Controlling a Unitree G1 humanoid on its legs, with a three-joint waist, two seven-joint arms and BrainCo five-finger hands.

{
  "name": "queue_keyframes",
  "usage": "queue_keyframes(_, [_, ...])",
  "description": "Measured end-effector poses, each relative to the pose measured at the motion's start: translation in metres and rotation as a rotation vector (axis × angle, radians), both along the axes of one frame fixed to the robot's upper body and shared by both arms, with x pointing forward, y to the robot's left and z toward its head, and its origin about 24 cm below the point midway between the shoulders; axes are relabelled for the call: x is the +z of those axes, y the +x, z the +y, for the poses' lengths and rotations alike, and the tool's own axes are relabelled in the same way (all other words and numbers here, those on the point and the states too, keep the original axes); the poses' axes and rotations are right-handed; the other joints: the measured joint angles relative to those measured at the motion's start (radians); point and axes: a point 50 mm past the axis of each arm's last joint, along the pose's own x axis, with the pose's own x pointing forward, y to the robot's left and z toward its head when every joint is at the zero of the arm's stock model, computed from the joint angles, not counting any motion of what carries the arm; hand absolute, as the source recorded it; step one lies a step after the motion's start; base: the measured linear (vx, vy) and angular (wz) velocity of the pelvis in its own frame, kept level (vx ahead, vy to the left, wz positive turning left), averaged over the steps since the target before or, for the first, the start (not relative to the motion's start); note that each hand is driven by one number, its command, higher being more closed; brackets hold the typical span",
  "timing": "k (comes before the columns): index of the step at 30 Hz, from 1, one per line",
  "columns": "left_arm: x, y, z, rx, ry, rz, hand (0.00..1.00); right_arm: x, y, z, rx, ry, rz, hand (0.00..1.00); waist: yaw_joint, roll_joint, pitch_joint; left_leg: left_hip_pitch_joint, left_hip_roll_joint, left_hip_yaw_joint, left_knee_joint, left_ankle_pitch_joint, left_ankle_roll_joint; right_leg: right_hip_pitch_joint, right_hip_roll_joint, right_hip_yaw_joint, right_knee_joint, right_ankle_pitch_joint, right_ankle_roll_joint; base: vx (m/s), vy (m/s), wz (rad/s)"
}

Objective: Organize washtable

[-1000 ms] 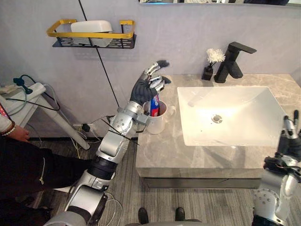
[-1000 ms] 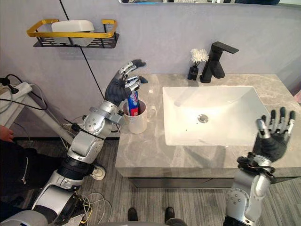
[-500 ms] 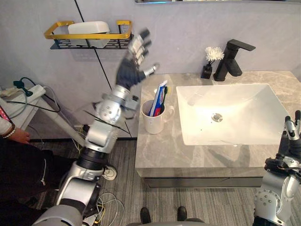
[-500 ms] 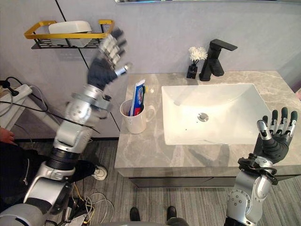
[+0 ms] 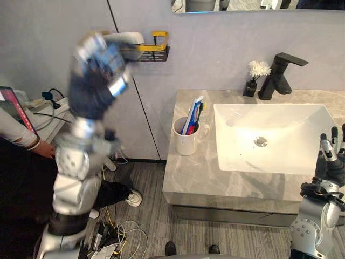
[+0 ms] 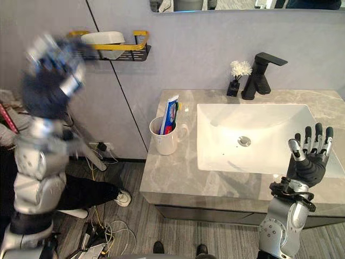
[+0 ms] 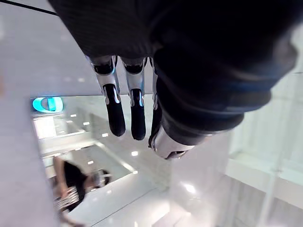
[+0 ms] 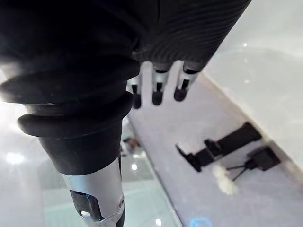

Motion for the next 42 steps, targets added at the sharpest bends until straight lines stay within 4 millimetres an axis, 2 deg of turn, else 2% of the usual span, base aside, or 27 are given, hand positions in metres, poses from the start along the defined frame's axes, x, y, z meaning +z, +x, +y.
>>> queue_keyframes(1, [-0.02,-0.005,-0.003,-0.035,0.006,0.106,1.0,-0.003,0.0,0.003,0.008,0.008,0.008,0.0,0.001,-0.001,0.0,0.0,0.0,-0.001,0.0,0.0,0.0,0.0,0.0,-0.001,0.0,0.0,0.0,0.01,0.005,0.05])
queue_keyframes(2, [-0.031,-0.008,-0.006,-0.057,0.004,0.164,1.0,-0.005,0.0,0.004,0.012,0.015,0.013,0.0,0.001,-0.001,0.0,-0.001,0.0,-0.002,0.0,0.0,0.0,0.0,0.0,-0.002,0.0,-0.001,0.001,0.0,0.009,0.05])
queue_keyframes(4, [-0.072,-0.026,-0.022,-0.157,-0.004,0.37,1.0,-0.015,-0.003,0.013,0.029,0.053,0.045,0.0,0.002,-0.008,0.001,-0.002,-0.001,-0.006,0.0,0.0,0.0,0.0,-0.002,-0.009,0.0,-0.004,0.001,-0.01,0.009,0.08])
queue_keyframes(6, [-0.095,-0.033,-0.032,-0.215,0.001,0.478,1.0,-0.021,-0.003,0.018,0.05,0.072,0.072,0.0,0.002,-0.012,0.001,-0.003,-0.003,-0.012,0.0,-0.001,0.0,-0.001,-0.003,-0.016,0.0,-0.008,0.003,-0.02,0.006,0.1])
queue_keyframes(9, [-0.122,-0.035,-0.035,-0.202,0.087,0.565,1.0,-0.023,0.0,0.026,0.091,0.078,0.074,0.0,0.002,-0.02,0.003,-0.005,-0.002,-0.016,0.0,-0.004,-0.005,-0.002,-0.002,-0.018,0.0,-0.012,0.008,-0.01,0.005,0.04])
queue_keyframes(14, [-0.145,-0.035,-0.037,-0.159,0.189,0.632,1.0,-0.023,0.002,0.03,0.116,0.077,0.071,0.0,0.001,-0.042,0.0,-0.011,-0.002,-0.015,0.0,-0.002,-0.003,-0.009,-0.001,-0.018,0.0,-0.013,0.01,0.0,0.0,0.0])
queue_keyframes(21, [-0.152,-0.029,-0.042,-0.125,0.253,0.634,1.0,-0.023,0.002,0.03,0.117,0.078,0.073,0.0,0.0,-0.051,-0.004,-0.025,-0.001,-0.009,0.005,0.0,0.0,-0.021,-0.002,-0.011,0.004,-0.007,0.002,0.04,0.007,-0.03])
queue_keyframes(27, [-0.15,-0.018,-0.045,-0.107,0.287,0.603,1.0,-0.024,0.003,0.031,0.126,0.082,0.085,0.0,0.0,-0.052,-0.003,-0.025,0.002,0.006,0.005,-0.003,0.002,-0.026,0.001,0.005,0.004,-0.007,0.002,0.01,0.004,-0.06])
queue_keyframes(42, [-0.141,-0.007,-0.041,-0.068,0.336,0.549,1.0,-0.029,0.001,0.033,0.145,0.091,0.108,0.0,-0.001,-0.054,0.015,-0.032,0.005,0.024,0.002,-0.008,0.004,-0.043,0.002,0.03,0.006,-0.007,0.002,0.0,0.004,-0.04])
